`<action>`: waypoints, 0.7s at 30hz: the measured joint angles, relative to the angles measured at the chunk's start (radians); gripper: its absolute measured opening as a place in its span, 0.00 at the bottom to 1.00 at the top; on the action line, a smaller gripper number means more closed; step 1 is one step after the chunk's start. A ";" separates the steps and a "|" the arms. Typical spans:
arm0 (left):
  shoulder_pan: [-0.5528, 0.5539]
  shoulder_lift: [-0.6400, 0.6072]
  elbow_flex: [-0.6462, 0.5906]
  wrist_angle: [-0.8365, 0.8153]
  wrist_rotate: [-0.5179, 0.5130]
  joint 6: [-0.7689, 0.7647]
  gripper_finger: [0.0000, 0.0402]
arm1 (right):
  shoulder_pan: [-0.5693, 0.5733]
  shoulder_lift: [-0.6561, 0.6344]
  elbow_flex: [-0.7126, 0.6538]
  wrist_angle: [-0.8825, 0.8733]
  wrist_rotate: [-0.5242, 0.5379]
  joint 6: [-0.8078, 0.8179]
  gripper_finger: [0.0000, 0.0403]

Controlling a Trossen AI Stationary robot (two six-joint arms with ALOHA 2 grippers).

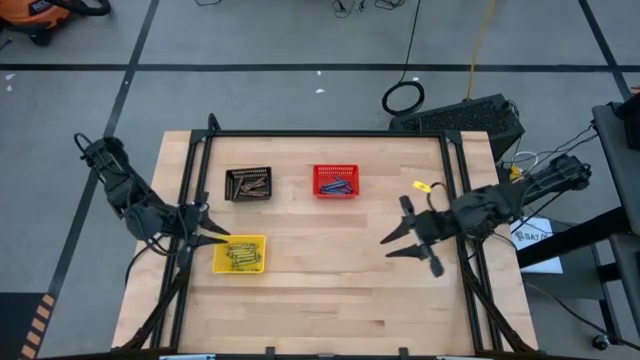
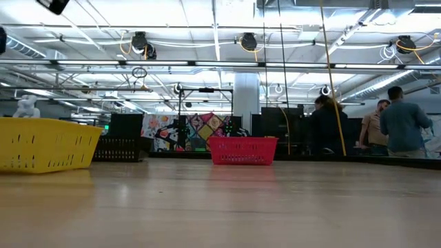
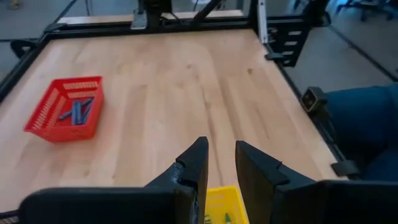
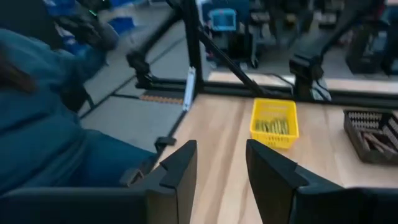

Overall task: Sort crayons
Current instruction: Return to Home Position

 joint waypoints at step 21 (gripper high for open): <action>-0.068 -0.379 -0.493 0.441 0.120 0.097 0.20 | 0.075 -0.443 -0.518 0.349 0.001 -0.122 0.31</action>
